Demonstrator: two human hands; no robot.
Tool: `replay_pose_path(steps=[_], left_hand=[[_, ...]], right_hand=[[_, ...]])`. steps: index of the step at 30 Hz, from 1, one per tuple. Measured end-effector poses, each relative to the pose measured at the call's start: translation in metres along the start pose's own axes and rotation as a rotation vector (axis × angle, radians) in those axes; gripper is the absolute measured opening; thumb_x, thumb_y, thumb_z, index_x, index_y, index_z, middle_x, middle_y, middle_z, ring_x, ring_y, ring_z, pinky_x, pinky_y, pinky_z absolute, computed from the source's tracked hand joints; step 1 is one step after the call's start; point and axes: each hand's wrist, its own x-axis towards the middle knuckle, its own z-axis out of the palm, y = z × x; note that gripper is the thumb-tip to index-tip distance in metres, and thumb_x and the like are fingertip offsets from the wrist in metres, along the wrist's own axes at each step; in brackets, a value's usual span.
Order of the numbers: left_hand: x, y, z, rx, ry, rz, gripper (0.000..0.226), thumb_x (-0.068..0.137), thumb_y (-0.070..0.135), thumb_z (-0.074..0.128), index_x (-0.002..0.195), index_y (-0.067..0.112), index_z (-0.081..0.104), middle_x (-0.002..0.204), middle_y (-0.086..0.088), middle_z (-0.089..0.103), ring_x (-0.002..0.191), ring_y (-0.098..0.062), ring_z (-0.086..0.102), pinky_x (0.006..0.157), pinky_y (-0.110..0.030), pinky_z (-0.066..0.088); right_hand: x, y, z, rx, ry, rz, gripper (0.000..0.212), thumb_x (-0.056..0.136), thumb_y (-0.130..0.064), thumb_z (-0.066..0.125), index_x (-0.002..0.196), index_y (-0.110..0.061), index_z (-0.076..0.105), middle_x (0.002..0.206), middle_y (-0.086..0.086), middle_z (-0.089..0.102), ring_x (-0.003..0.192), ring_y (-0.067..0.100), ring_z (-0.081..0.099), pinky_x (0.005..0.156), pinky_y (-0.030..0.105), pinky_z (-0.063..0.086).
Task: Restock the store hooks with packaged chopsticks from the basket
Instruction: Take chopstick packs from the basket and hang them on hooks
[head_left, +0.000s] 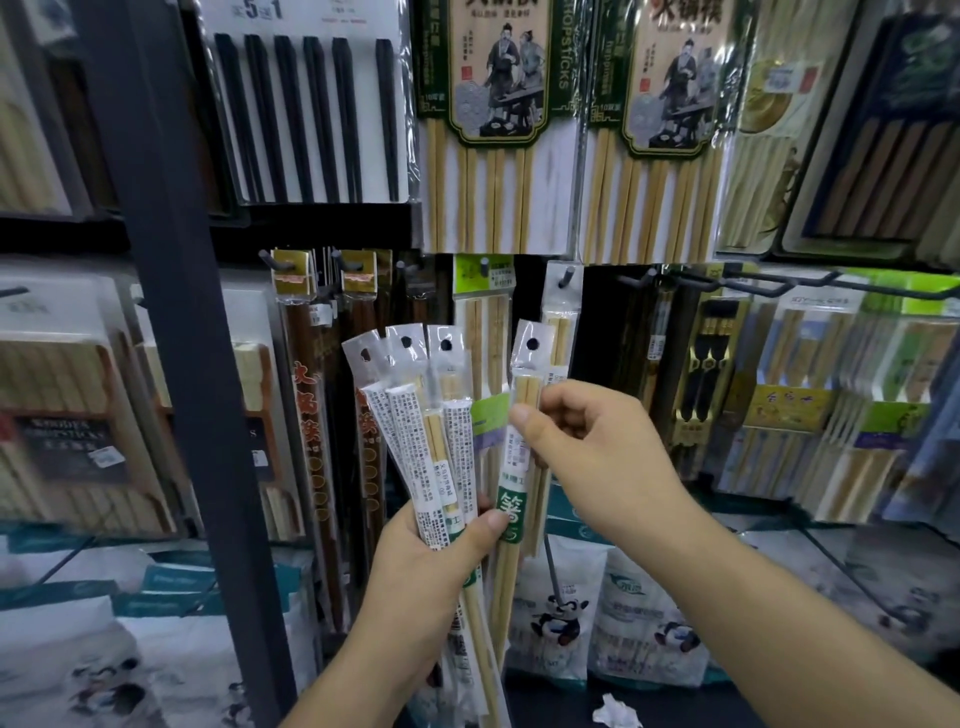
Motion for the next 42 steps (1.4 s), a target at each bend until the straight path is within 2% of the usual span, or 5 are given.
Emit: replay_pose_path(steps=[6,10,17,26,42], left_hand=[[0.002,0.001,-0.002,-0.016,-0.044,0.009,0.011,0.072,0.032,0.080,0.080,0.026,0.076,0.075,-0.008,0.073,0.065,-0.020,0.070,0.062,-0.025,0.057],[0.000,0.003,0.000,-0.056,-0.064,0.010,0.035,0.075,0.045,0.075,0.088,0.012,0.070,0.072,-0.010,0.064,0.054,-0.020,0.055,0.053,-0.029,0.051],[-0.001,0.002,-0.001,-0.147,-0.073,-0.032,0.035,0.083,0.035,0.070,0.102,0.006,0.072,0.077,-0.013,0.064,0.055,-0.019,0.052,0.052,-0.030,0.048],[-0.002,0.004,0.000,-0.209,-0.079,-0.070,0.032,0.084,0.037,0.067,0.097,0.010,0.079,0.083,-0.016,0.067,0.061,-0.021,0.055,0.053,-0.033,0.049],[-0.003,0.003,0.001,-0.207,-0.105,-0.094,0.031,0.083,0.036,0.066,0.101,0.015,0.080,0.084,-0.015,0.070,0.066,-0.021,0.061,0.055,-0.031,0.052]], right_hand=[[0.018,-0.013,-0.013,0.092,0.114,-0.046,0.026,0.098,-0.035,0.064,0.078,-0.019,0.069,0.063,0.003,0.054,0.058,0.007,0.047,0.054,0.018,0.040],[0.024,-0.018,-0.017,0.119,0.124,-0.055,0.024,0.100,-0.033,0.062,0.083,-0.019,0.072,0.076,0.019,0.061,0.061,0.012,0.053,0.058,0.025,0.046],[0.026,-0.015,-0.016,0.123,0.145,0.032,0.030,0.100,-0.037,0.060,0.079,-0.018,0.070,0.066,0.006,0.055,0.051,0.008,0.041,0.051,0.020,0.035],[0.035,-0.012,-0.019,0.155,0.177,0.059,0.032,0.099,-0.037,0.062,0.075,-0.018,0.070,0.058,-0.005,0.055,0.052,0.006,0.046,0.049,0.018,0.039],[0.037,-0.011,-0.019,0.108,0.180,0.070,0.041,0.099,-0.040,0.061,0.079,-0.004,0.066,0.062,0.008,0.047,0.054,0.015,0.040,0.055,0.029,0.037]])
